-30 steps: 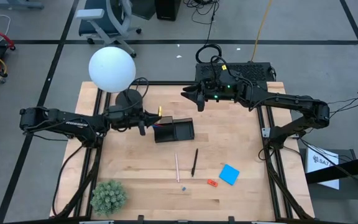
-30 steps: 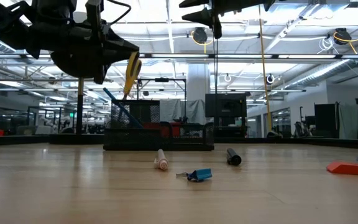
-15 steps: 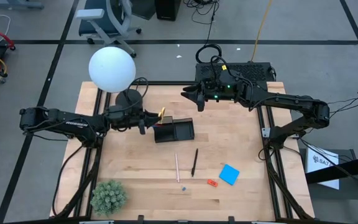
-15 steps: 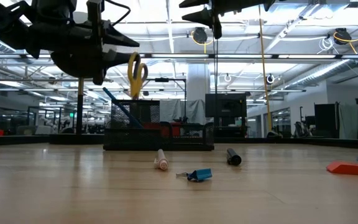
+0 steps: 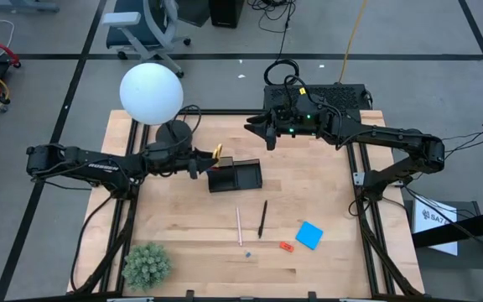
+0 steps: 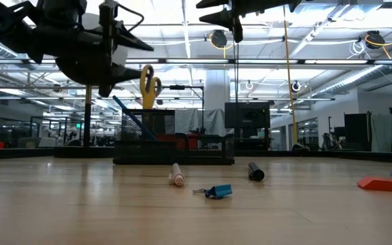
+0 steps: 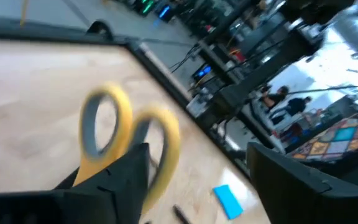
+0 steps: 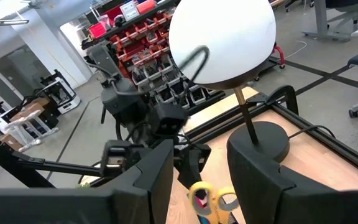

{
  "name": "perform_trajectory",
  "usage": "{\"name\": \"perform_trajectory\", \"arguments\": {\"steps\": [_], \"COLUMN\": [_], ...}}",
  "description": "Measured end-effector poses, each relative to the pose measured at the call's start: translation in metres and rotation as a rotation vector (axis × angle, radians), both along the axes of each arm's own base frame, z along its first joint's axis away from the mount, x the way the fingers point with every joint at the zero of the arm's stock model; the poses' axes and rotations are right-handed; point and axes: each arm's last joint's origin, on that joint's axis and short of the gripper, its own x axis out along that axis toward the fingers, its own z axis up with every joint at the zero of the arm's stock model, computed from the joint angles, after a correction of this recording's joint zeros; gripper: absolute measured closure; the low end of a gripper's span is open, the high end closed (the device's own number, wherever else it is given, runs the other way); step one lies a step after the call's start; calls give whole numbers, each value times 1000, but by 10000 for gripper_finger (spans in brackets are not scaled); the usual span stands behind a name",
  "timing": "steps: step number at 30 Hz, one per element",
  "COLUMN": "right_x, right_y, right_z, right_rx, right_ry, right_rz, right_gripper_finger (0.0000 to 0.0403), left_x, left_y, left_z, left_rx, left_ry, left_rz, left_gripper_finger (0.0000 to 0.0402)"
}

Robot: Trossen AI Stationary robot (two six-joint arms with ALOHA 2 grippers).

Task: Pick and place office supplies into organizer
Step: Put the yellow scissors into the black organizer, then put the white pen into the black organizer

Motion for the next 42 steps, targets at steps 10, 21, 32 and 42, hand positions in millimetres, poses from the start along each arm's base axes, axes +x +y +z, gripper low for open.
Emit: {"name": "perform_trajectory", "arguments": {"steps": [10,21,32,42], "right_x": [0,0,0,0], "right_y": [0,0,0,0], "right_z": [0,0,0,0], "right_rx": [-11,-15,-28,-22], "right_ry": [1,3,5,5], "right_rz": [1,2,8,11], "right_gripper_finger": [259,259,259,259], "left_x": [0,20,28,19], "left_y": [0,-2,-18,-38], "left_z": [0,51,102,118], "left_rx": [-11,146,443,622], "left_ry": [5,-65,267,386], "left_rz": [2,-112,-331,-542], "left_gripper_finger": [120,146,144,154]}}
